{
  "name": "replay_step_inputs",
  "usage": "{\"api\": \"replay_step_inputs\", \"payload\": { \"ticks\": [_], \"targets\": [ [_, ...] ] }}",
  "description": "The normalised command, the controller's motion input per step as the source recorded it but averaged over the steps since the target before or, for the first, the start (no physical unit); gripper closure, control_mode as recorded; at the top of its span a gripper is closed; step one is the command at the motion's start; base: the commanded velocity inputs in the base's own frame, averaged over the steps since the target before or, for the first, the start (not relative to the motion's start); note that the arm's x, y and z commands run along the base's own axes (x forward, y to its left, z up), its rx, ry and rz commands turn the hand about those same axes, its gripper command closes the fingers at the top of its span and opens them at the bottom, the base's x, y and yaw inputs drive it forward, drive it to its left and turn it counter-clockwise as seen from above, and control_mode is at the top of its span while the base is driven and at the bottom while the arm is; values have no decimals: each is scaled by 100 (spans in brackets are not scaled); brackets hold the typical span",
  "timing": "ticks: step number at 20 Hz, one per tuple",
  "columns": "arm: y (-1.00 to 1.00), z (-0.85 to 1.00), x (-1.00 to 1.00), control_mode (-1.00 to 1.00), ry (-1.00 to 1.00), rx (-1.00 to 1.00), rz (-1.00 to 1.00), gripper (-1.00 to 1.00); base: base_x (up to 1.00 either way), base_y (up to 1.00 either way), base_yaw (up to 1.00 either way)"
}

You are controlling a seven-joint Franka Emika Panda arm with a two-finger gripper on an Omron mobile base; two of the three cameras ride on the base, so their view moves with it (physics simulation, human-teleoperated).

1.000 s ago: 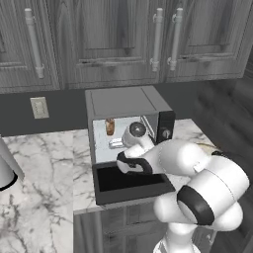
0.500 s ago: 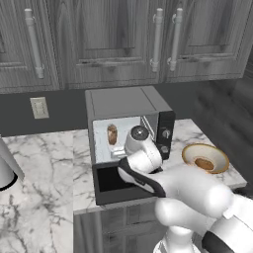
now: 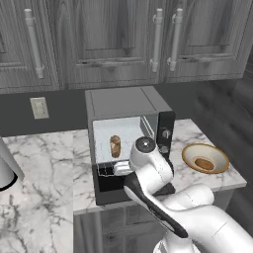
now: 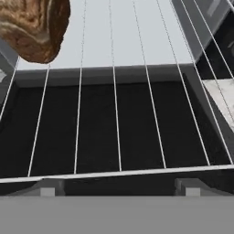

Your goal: Pick up the heated bread from the toaster oven and place it in the bowl. Then move the bread bowl to the dining counter.

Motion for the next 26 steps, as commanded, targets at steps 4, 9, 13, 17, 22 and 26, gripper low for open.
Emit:
{"api": "replay_step_inputs", "payload": {
  "ticks": [4,9,13,17,22,26],
  "targets": [
    [-5,26,-81,-100,-22,0,-4,-100,0,0,0],
    [11,100,-8,-100,-44,0,-1,-100,0,0,0],
    [12,98,36,-100,-20,0,0,-100,0,0,0],
    [-14,39,60,-100,6,3,0,-100,0,0,0],
    [3,-1,25,-100,19,-2,2,-100,0,0,0],
    [31,-8,8,-100,35,-4,2,-100,0,0,0]
  ]
}}
